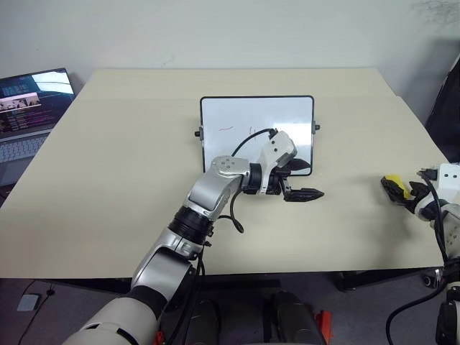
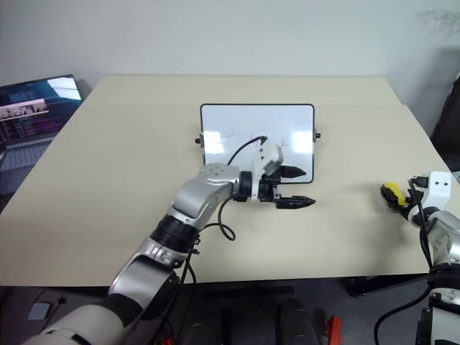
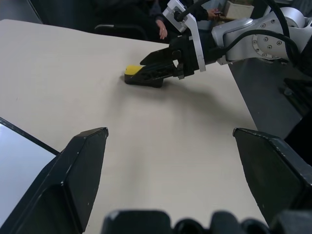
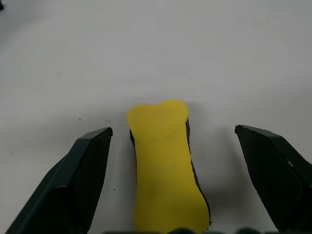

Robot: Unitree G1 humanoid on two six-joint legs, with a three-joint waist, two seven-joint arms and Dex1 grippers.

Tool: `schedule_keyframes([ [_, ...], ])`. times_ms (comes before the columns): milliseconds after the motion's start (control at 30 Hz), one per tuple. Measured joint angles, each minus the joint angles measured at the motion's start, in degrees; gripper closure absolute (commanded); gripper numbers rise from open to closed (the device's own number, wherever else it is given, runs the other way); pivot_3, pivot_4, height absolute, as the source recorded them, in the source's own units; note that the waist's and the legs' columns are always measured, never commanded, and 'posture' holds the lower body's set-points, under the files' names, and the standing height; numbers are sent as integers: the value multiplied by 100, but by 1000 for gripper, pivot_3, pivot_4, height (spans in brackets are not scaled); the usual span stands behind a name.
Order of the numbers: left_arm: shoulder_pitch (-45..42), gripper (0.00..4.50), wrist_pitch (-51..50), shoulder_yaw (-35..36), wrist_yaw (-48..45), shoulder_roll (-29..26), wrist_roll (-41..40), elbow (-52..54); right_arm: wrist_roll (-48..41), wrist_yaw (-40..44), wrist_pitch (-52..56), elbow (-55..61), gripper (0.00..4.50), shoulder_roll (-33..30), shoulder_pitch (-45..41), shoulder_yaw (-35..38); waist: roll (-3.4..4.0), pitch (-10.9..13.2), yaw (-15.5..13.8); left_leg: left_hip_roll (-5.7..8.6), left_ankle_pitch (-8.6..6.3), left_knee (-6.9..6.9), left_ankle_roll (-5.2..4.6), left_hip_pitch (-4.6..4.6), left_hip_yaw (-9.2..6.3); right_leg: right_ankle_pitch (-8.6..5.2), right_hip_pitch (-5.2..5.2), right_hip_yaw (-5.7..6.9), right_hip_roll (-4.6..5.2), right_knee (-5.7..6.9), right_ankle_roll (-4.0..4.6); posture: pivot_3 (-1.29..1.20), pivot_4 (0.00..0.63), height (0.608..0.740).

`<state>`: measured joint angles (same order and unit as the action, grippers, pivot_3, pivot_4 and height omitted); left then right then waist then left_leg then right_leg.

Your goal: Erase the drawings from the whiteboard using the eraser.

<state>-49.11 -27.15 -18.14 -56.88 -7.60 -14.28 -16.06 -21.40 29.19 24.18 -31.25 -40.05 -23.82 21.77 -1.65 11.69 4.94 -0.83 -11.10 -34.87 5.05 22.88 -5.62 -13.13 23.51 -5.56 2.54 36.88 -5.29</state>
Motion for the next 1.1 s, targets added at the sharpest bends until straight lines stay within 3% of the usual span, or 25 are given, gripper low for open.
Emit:
schedule_keyframes([
  [233,1,0,-10,0,-1,-4,6,6,15,-2,-40,-50,3440,7,-1,-33,0,0,0,0,0,0,0,0,0,0,-1,0,0,0,0,0,150,740],
  [533,2,0,-11,0,1,-33,14,6,7,-4,-52,25,3489,16,0,-44,0,0,2,0,0,0,0,-1,-1,0,-1,-1,0,1,-1,0,150,740],
  [667,4,0,4,45,14,-199,19,5,-34,-2,164,774,3503,15,5,-59,2,0,16,0,0,0,0,-2,-1,0,0,-1,0,2,-1,0,150,740],
  [800,169,0,20,395,147,-786,19,79,-329,-54,844,2259,3503,15,-151,-141,7,1,49,-1,0,1,0,-6,-3,0,1,-2,-1,6,-1,0,150,740],
  [900,569,0,-50,929,297,-1512,1,362,-512,-86,1318,3106,3503,116,-868,-522,18,8,124,-3,0,2,0,-6,-6,1,4,-2,-2,11,0,0,150,740],
  [1100,1159,0,-350,1728,672,-2257,-110,1198,-333,16,1254,3125,3503,875,-1888,-1541,8,6,-15,-1,0,3,0,7,-19,0,3,13,1,0,0,0,150,740],
])
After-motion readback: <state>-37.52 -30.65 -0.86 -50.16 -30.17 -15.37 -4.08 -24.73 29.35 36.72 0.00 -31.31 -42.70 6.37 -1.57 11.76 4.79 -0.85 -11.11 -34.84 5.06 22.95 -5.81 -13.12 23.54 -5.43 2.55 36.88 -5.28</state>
